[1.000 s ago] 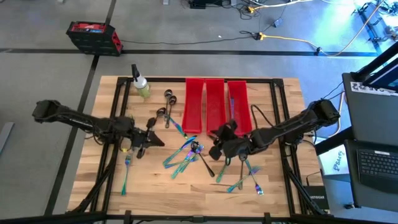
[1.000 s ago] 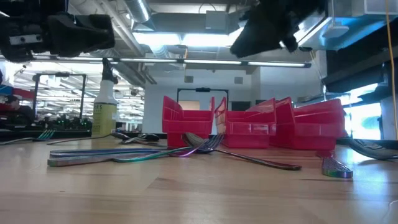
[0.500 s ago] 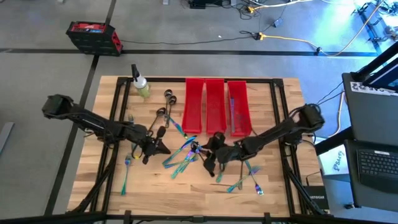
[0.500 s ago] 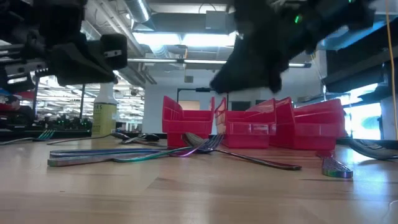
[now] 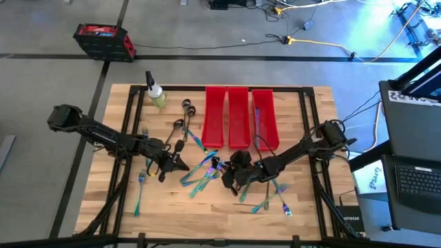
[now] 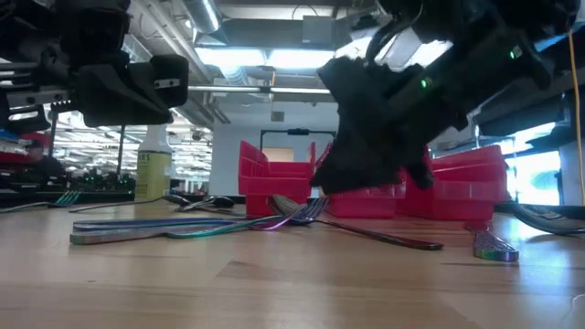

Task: Sort silverware
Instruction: Put the blue fork into the left red silverware bin

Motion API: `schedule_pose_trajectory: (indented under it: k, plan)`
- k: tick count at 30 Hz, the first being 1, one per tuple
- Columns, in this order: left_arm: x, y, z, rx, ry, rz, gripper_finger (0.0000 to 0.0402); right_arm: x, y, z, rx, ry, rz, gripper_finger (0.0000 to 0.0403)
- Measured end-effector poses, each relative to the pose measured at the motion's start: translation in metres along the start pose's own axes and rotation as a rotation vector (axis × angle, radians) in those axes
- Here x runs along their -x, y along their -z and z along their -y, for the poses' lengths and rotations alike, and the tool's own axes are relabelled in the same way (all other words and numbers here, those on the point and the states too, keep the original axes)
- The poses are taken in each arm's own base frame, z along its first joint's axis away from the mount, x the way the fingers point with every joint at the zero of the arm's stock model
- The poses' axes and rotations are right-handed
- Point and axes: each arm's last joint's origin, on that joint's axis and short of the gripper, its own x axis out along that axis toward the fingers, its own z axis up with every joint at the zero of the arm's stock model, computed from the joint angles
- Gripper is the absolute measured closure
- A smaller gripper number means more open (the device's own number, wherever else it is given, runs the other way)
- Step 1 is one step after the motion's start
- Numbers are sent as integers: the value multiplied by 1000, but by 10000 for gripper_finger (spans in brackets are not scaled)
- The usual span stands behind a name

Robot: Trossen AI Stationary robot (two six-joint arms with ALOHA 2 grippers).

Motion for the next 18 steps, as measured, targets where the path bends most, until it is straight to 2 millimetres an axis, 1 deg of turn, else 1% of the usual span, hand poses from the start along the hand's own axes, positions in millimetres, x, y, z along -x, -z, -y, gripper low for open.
schedule_pose_trajectory:
  k: [5,7,9,11,14,16,18]
  plan:
    - [0,0,0,0,1,-2,402,0,-2,1,-55,36,56,320]
    - [0,0,0,-1,1,-3,402,1,0,4,-83,64,66,320]
    - [0,1,0,-5,3,-6,402,1,8,14,-138,67,66,320]
    - [0,1,1,-4,7,-14,402,2,16,26,-207,37,83,320]
    - [0,3,-1,3,-1,-31,402,7,21,38,-300,-74,143,320]
    - [0,5,-2,8,-5,-39,402,10,22,44,-325,-109,164,320]
    - [1,6,-3,12,-14,-43,402,10,22,44,-322,-126,164,320]
